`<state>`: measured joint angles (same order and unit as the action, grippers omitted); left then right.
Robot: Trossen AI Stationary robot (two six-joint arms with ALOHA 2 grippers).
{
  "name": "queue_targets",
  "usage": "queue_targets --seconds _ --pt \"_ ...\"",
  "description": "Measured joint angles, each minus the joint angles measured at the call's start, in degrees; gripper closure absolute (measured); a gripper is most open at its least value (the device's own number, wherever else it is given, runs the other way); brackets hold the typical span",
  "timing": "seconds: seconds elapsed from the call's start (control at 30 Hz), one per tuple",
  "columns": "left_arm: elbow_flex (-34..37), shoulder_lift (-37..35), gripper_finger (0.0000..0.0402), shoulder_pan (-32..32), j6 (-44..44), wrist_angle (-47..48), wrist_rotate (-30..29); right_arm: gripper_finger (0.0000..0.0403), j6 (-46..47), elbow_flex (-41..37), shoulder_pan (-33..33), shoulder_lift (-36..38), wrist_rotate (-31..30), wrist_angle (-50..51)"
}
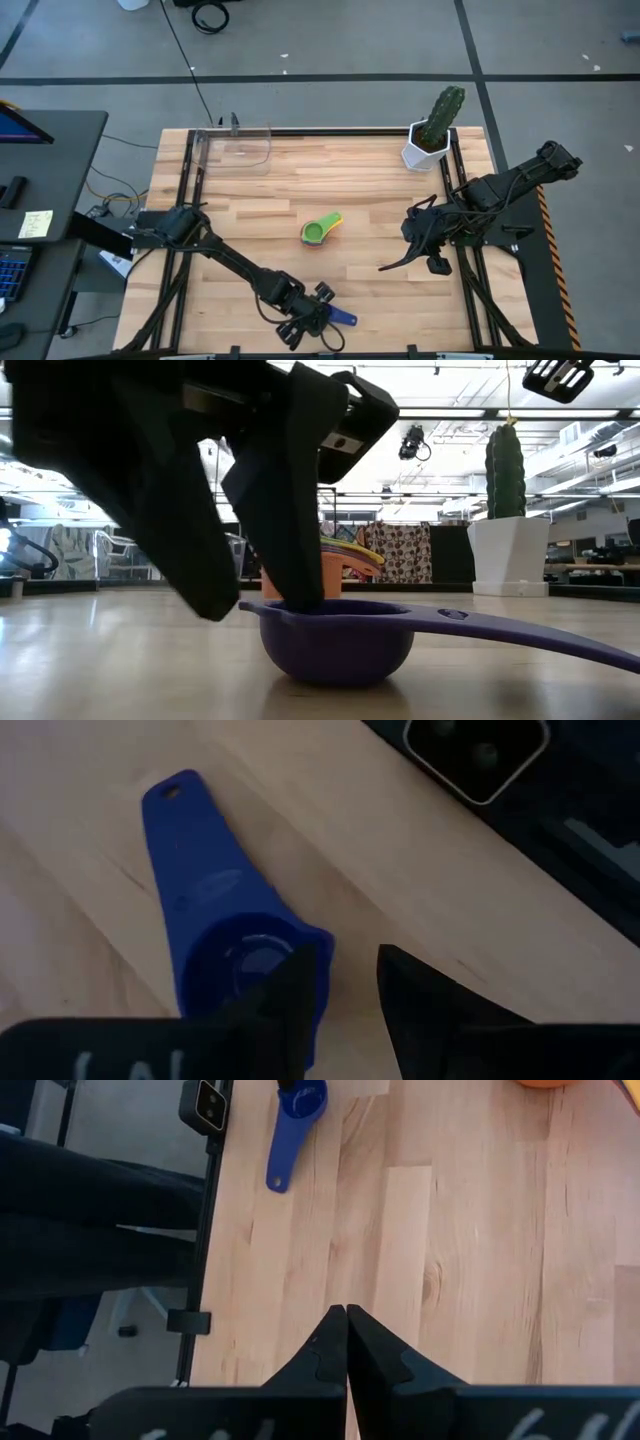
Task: Nest measuring cups in basket
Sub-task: Stack the dark blue nest measuring cup on top of the green nest measuring cup
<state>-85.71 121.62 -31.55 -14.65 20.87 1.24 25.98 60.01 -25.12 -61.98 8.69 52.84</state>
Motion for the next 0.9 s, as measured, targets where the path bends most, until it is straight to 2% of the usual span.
queue_targets --seconds 0.4,0.57,0.67,0.9 --pt "-0.3 3.8 0.0291 0.2 0.0 -2.5 0.9 0.0398 0.0 0.0 0.0 0.0 0.3 0.0" --pt "-0.3 4.4 0.0348 0.6 0.5 -4.5 1.1 0.0398 0.0 0.0 0.0 0.0 0.4 0.0" --pt "-0.3 4.4 0.0384 1.2 5.3 -4.9 0.7 0.0398 0.4 0.0 0.0 0.0 0.4 -0.1" --pt "-0.8 4.3 0.0385 3.6 18.1 -7.2 0.0 0.0398 2.1 0.0 0.0 0.0 0.4 -0.1"
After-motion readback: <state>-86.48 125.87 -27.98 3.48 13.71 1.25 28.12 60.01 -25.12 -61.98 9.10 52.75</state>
